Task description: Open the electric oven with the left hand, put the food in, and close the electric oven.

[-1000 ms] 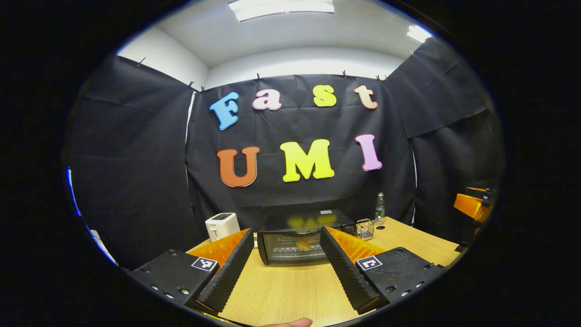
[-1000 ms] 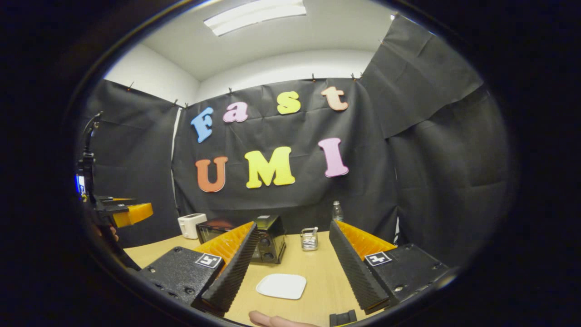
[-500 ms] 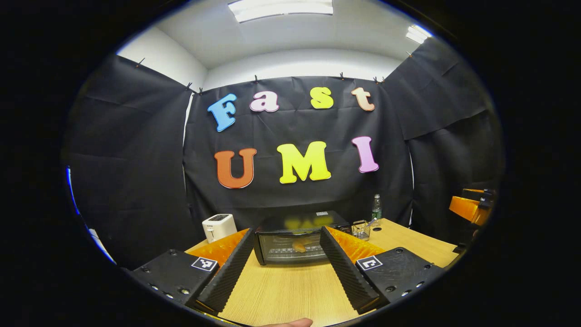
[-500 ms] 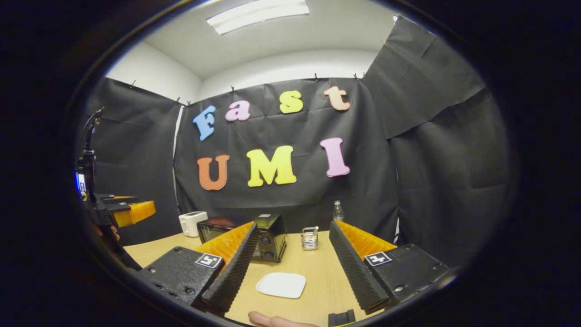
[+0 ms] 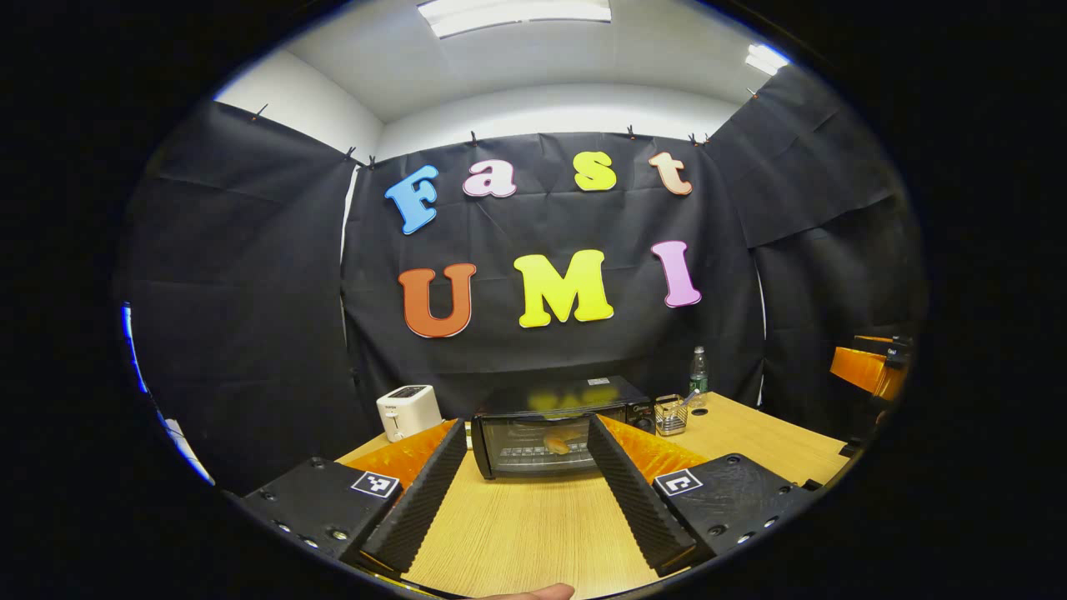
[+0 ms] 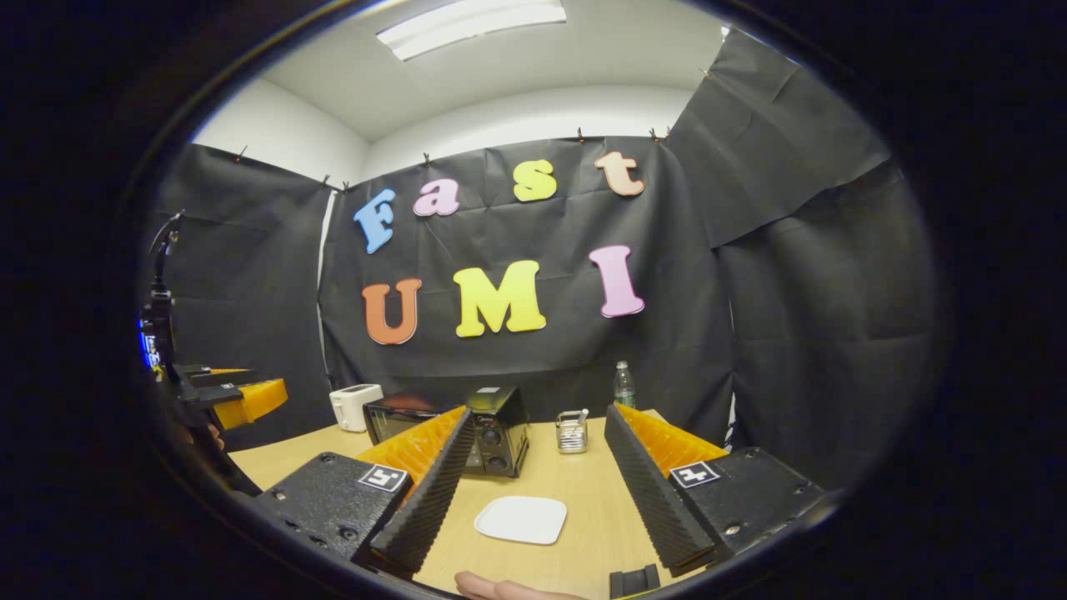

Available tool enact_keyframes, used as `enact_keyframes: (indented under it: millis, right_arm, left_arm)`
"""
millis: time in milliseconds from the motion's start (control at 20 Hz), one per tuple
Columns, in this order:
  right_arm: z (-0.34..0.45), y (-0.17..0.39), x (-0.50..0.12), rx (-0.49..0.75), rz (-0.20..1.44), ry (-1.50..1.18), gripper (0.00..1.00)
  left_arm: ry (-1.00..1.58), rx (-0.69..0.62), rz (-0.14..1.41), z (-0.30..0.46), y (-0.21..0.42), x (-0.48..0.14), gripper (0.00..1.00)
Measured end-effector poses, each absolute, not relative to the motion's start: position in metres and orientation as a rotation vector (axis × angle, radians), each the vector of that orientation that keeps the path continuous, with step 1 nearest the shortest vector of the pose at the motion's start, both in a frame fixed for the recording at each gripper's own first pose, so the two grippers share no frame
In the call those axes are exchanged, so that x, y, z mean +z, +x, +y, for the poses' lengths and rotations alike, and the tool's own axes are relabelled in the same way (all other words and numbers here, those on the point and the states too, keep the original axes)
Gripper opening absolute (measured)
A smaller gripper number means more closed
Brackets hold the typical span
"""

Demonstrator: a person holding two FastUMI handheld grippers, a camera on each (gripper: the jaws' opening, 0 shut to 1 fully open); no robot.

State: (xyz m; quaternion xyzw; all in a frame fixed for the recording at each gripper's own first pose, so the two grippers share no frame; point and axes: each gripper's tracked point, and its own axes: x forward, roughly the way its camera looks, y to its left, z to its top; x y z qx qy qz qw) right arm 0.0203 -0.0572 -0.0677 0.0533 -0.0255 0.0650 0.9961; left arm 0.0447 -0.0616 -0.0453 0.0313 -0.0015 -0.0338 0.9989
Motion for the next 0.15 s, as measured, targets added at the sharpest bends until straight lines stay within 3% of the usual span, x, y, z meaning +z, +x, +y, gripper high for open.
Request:
enact_keyframes:
  millis: [150]
  right_arm:
    - [-0.0467,0.0195,-0.0705,0.148,-0.048,0.094,0.95]
  left_arm:
    - [0.055,-0.081,0.006,-0.0671,0.0446,-0.0506,0.95]
